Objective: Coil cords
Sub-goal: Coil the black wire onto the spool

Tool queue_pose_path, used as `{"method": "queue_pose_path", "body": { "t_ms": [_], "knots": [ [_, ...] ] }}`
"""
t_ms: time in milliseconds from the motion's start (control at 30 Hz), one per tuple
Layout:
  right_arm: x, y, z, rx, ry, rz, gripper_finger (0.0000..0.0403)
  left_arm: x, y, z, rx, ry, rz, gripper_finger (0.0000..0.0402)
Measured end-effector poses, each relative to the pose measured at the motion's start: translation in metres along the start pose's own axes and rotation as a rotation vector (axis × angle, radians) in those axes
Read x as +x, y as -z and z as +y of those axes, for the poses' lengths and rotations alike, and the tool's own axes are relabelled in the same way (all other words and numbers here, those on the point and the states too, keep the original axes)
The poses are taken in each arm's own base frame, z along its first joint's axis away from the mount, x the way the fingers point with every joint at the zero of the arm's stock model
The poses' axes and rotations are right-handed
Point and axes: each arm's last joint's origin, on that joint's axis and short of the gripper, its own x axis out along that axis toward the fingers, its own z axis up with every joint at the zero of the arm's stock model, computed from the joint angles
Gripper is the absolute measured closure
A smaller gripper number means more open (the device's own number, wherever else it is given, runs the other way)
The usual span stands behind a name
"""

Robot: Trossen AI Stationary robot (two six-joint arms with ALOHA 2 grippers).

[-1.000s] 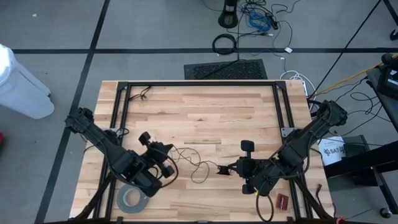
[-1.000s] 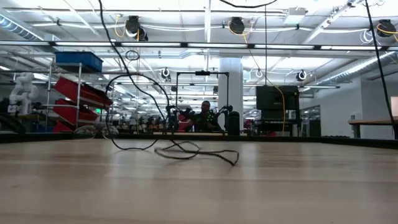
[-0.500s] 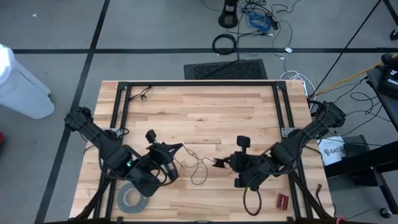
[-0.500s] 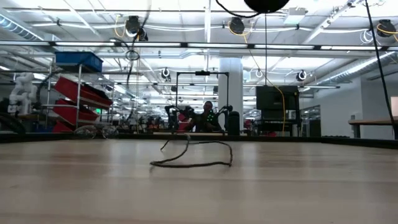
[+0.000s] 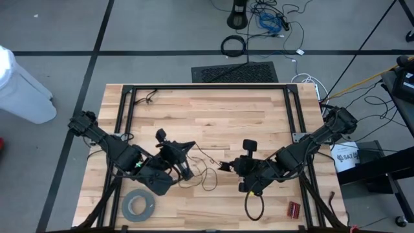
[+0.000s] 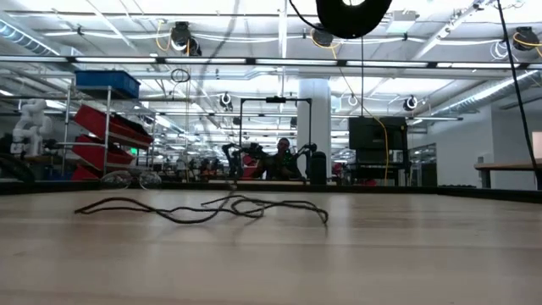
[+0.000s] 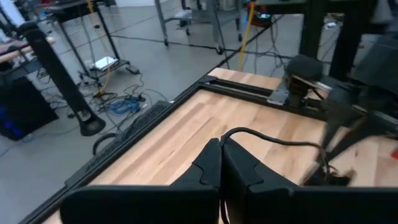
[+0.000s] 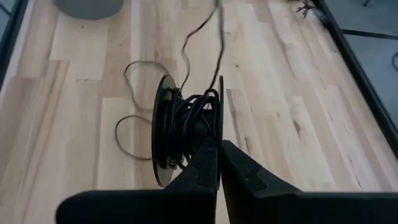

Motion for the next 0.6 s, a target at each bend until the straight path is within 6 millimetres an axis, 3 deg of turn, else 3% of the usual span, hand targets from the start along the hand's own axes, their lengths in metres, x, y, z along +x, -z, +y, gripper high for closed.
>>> {"method": "queue_pose_path", "body": {
  "t_ms": [400, 600],
  "knots": [
    [0.009, -0.01, -0.012, 0.034, 0.069, -0.052, 0.0403, 0.003, -0.01, -0.013, -0.009, 0.044, -0.069, 0.0398],
    [0.01, -0.012, -0.014, 0.026, 0.089, -0.069, 0.0403, 0.013, 0.003, -0.029, 0.008, 0.043, -0.046, 0.0398]
  ]
}}
